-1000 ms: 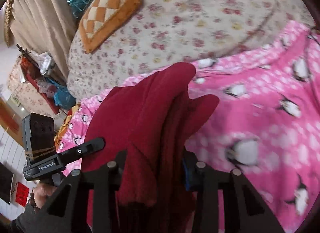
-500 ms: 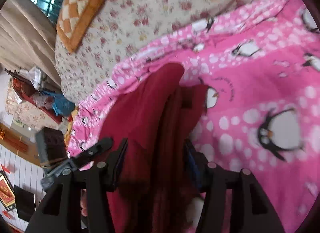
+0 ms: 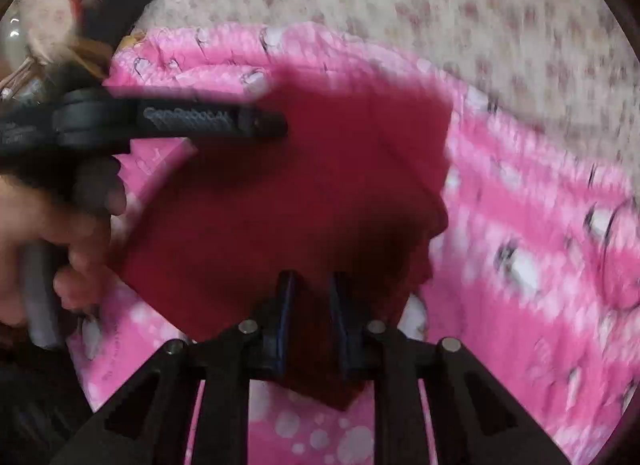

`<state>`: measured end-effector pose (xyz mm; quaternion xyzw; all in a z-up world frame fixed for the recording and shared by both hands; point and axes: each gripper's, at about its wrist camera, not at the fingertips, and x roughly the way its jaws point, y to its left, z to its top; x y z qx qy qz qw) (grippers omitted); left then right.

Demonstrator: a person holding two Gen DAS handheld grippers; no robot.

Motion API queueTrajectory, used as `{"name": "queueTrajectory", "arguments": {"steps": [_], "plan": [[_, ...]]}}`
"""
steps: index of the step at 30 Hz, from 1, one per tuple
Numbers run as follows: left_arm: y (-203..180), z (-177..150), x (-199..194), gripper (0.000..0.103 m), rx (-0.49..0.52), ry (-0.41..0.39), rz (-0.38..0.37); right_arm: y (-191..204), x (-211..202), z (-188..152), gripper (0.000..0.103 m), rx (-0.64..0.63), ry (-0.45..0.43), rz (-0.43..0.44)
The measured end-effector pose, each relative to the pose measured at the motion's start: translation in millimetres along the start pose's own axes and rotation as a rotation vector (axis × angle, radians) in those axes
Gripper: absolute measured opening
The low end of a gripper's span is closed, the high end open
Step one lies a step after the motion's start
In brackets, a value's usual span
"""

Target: Fold small clothes

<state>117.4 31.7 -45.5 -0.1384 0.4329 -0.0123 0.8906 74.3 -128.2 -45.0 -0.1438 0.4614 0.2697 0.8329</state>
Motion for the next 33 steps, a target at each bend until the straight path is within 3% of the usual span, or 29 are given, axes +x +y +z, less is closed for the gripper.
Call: {"name": "queueTrajectory", "arguments": {"steps": [3, 5, 8, 11, 15, 21, 24, 30, 33], "plan": [[11, 3, 3, 0.061, -0.062, 0.035, -0.036, -5, -5, 2, 0.021, 0.033, 0.004, 0.041], [16, 10, -12, 0.049, -0.112, -0.006, -0.064, -4, -11, 6, 0.020, 0.035, -0.009, 0.035], [20, 23, -31, 0.048, -0.152, -0.107, -0.071, -9, -47, 18, 0.020, 0.063, -0.200, 0.033], [17, 44, -26, 0.048, -0.165, -0.121, -0.046, -22, -60, 45, 0.020, 0.113, -0.323, -0.042], [13, 61, 2, 0.048, -0.189, -0.101, -0.036, -33, -26, 79, 0.020, 0.139, -0.280, -0.112], [2, 54, 56, 0.050, -0.040, 0.033, 0.065, -49, 52, 83, 0.018, 0.080, -0.083, -0.183], [1, 54, 55, 0.051, -0.034, 0.035, 0.069, -50, 54, 79, 0.017, 0.082, -0.072, -0.186], [9, 54, 53, 0.056, -0.080, 0.039, 0.023, -65, 49, 77, 0.018, 0.103, -0.102, -0.093], [12, 52, 51, 0.057, -0.101, 0.034, 0.009, -76, 28, 88, 0.017, 0.125, -0.181, -0.052]]}}
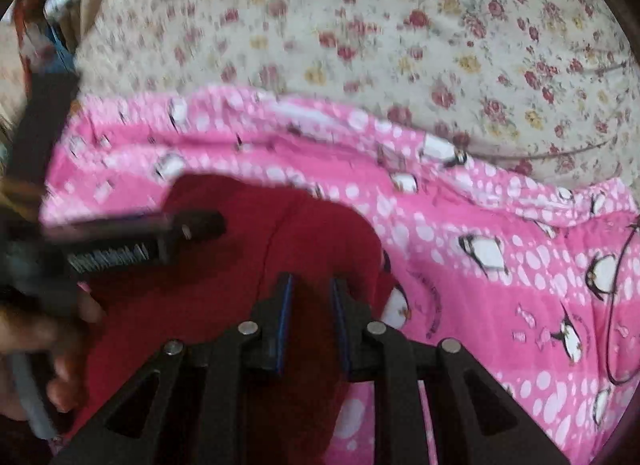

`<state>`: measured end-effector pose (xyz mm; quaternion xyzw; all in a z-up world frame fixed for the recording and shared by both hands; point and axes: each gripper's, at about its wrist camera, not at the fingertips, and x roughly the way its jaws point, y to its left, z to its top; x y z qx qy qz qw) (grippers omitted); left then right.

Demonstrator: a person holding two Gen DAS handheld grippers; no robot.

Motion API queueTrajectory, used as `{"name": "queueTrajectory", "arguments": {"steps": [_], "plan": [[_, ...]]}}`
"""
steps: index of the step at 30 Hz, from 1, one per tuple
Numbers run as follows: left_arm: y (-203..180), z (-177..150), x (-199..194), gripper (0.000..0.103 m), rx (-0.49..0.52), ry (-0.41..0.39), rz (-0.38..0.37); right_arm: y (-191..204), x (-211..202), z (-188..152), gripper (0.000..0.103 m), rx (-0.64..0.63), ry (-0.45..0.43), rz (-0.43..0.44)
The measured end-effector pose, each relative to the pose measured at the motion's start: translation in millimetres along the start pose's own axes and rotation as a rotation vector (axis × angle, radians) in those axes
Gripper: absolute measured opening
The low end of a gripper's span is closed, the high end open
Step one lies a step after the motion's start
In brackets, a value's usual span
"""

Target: Fold small clothes

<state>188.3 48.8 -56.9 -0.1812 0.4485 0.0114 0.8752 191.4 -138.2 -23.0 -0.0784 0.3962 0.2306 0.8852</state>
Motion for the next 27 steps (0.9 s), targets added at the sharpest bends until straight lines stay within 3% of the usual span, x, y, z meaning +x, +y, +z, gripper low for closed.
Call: {"name": "queueTrajectory", "arguments": {"steps": [4, 6, 8, 12, 13, 14, 16, 17, 20, 27], "plan": [[0, 0, -1, 0.057, -0.008, -0.001, -0.004, 0, -3, 20, 0.017, -0.025, -0.082, -0.034], [0, 0, 0, 0.057, -0.009, 0.001, -0.003, -5, 19, 21, 0.017, -0.033, -0.014, -0.005], [0, 1, 1, 0.062, -0.012, 0.015, -0.015, -9, 54, 8, 0.019, -0.048, 0.122, -0.008], [-3, 4, 7, 0.071, 0.007, 0.053, -0.023, -20, 53, 6, 0.029, 0.016, 0.113, 0.029], [-3, 5, 8, 0.071, 0.009, 0.061, -0.023, -19, 52, 5, 0.034, 0.005, 0.113, 0.014], [-3, 5, 9, 0.073, 0.007, 0.068, -0.026, -18, 52, 5, 0.049, -0.001, 0.114, -0.016], [0, 7, 12, 0.076, -0.012, 0.085, -0.041, -25, 54, 4, 0.070, 0.051, 0.130, -0.068], [4, 9, 13, 0.077, -0.032, 0.095, -0.054, -29, 53, 4, 0.074, 0.090, 0.139, -0.055], [16, 10, 18, 0.080, -0.101, 0.111, -0.114, -37, 53, 2, 0.074, 0.125, 0.144, -0.004], [33, 10, 16, 0.082, -0.155, 0.102, -0.236, -33, 46, -2, 0.074, 0.099, 0.081, -0.030]]}}
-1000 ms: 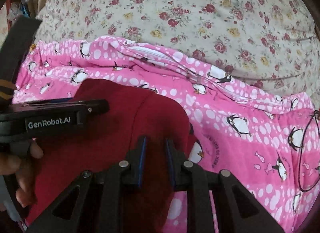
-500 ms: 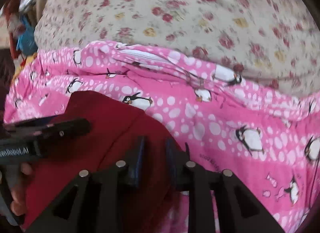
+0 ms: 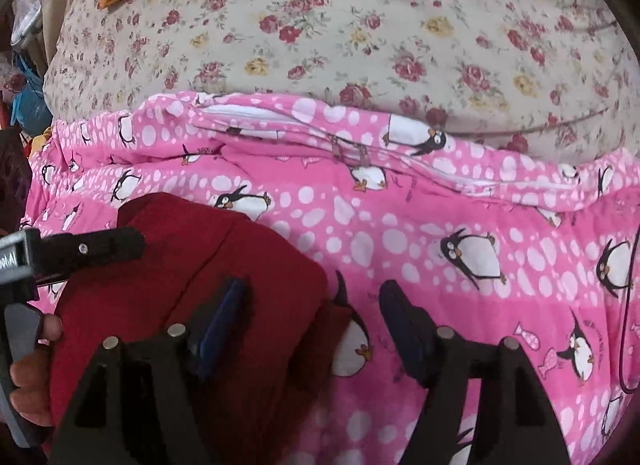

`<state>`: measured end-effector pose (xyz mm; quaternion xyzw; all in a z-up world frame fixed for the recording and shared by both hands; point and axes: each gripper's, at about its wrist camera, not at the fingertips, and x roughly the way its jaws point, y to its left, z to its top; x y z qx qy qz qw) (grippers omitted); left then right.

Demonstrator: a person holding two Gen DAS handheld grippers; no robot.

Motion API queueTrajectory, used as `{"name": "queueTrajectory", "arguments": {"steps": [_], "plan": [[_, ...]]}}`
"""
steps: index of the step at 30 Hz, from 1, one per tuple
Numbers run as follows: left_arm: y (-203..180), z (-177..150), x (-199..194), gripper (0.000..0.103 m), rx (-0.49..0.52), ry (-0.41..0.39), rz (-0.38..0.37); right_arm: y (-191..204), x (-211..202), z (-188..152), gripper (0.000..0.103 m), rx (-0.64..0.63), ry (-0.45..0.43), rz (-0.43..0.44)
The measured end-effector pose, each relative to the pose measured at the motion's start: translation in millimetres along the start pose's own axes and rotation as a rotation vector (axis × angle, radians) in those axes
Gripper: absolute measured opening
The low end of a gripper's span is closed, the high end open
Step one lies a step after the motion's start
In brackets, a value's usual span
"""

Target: Fold small clothes

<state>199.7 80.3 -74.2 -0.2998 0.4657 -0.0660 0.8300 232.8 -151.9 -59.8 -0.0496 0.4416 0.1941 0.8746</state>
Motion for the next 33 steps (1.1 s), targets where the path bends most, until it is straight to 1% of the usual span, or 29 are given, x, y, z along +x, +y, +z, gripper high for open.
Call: {"name": "queueTrajectory", "arguments": {"steps": [1, 3, 4, 5, 7, 9, 11, 12, 13, 14, 15, 16, 18, 19, 20, 23, 25, 27, 29, 31, 33], "plan": [[-1, 1, 0, 0.081, 0.007, 0.002, 0.008, -1, -3, -1, 0.073, 0.012, -0.023, 0.002], [-6, 0, -3, 0.080, 0.024, -0.024, 0.020, -1, -15, 0, 0.069, 0.018, -0.050, -0.009], [-7, -1, -5, 0.080, 0.029, -0.032, 0.019, 0, -24, 1, 0.064, 0.009, -0.058, -0.020], [-7, -1, -9, 0.081, 0.025, -0.048, 0.018, 2, -34, 2, 0.062, 0.001, -0.071, -0.034], [-7, -5, -22, 0.081, 0.013, -0.094, 0.031, 10, -67, -1, 0.062, -0.023, -0.138, -0.085], [-8, -16, -42, 0.083, 0.010, -0.152, 0.052, 13, -98, -9, 0.062, -0.032, -0.188, -0.083], [-19, -30, -65, 0.087, 0.070, -0.220, 0.163, 19, -129, -23, 0.062, -0.046, -0.221, -0.069], [-27, -40, -76, 0.087, 0.121, -0.256, 0.244, 21, -139, -29, 0.062, -0.055, -0.233, -0.069], [-34, -51, -86, 0.087, 0.162, -0.280, 0.294, 26, -153, -39, 0.062, -0.071, -0.248, -0.062], [-39, -63, -96, 0.087, 0.193, -0.298, 0.320, 29, -164, -48, 0.062, -0.083, -0.261, -0.058], [-43, -79, -106, 0.087, 0.212, -0.312, 0.326, 33, -178, -60, 0.062, -0.091, -0.274, -0.061], [-46, -92, -113, 0.087, 0.219, -0.310, 0.323, 34, -186, -68, 0.062, -0.087, -0.276, -0.059], [-49, -119, -123, 0.086, 0.229, -0.276, 0.312, 36, -201, -85, 0.062, -0.064, -0.263, -0.044], [-51, -130, -125, 0.086, 0.238, -0.267, 0.313, 36, -209, -96, 0.063, -0.039, -0.255, -0.054], [-52, -145, -128, 0.086, 0.251, -0.253, 0.326, 36, -212, -106, 0.063, -0.015, -0.246, -0.059], [-54, -176, -134, 0.086, 0.260, -0.237, 0.359, 32, -219, -136, 0.063, 0.064, -0.181, -0.021], [-58, -191, -137, 0.086, 0.272, -0.242, 0.367, 32, -220, -154, 0.063, 0.082, -0.144, -0.038], [-62, -202, -139, 0.086, 0.292, -0.250, 0.387, 33, -222, -166, 0.063, 0.081, -0.130, -0.056], [-68, -212, -140, 0.086, 0.315, -0.264, 0.405, 37, -229, -173, 0.063, 0.074, -0.147, -0.049], [-71, -217, -140, 0.086, 0.326, -0.262, 0.404, 39, -235, -177, 0.063, 0.067, -0.161, -0.056], [-73, -221, -141, 0.086, 0.328, -0.262, 0.398, 40, -234, -179, 0.063, 0.071, -0.154, -0.049]]}}
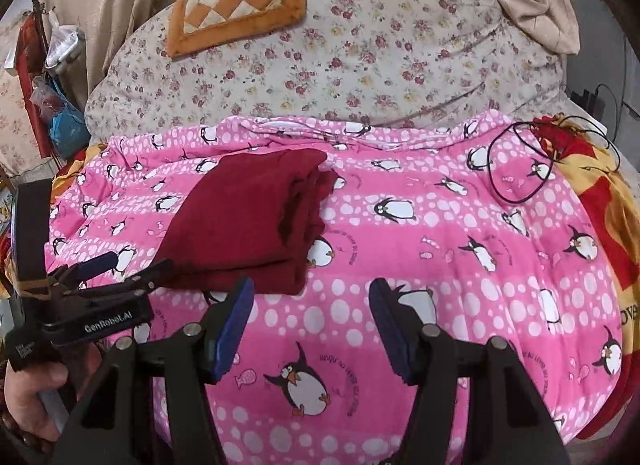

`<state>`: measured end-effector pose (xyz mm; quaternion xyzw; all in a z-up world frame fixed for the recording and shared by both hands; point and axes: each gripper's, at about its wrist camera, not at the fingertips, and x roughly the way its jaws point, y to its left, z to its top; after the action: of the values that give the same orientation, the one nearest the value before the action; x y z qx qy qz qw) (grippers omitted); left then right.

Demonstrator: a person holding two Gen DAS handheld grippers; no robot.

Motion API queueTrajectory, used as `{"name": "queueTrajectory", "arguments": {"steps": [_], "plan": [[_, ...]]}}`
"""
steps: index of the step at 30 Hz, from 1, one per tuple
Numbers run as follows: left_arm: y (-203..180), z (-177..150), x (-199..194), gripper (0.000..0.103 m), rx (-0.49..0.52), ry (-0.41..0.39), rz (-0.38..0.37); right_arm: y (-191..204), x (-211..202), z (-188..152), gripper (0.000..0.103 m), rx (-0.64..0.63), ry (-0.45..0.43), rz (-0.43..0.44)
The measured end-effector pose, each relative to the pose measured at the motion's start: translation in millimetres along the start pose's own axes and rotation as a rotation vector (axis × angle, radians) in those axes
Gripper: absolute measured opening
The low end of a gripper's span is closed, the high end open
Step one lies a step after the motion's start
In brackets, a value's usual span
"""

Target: Fold small clothes

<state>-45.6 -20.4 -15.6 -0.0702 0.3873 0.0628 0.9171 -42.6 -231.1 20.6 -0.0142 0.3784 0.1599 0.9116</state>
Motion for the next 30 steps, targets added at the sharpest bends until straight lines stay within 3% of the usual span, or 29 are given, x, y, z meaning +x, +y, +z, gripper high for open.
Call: {"name": "queueTrajectory", "arguments": {"steps": [30], "plan": [[-10, -3, 5, 0.086, 0.019, 0.006, -0.017, 9, 21, 2, 0.063, -0.013, 0.022, -0.062]]}}
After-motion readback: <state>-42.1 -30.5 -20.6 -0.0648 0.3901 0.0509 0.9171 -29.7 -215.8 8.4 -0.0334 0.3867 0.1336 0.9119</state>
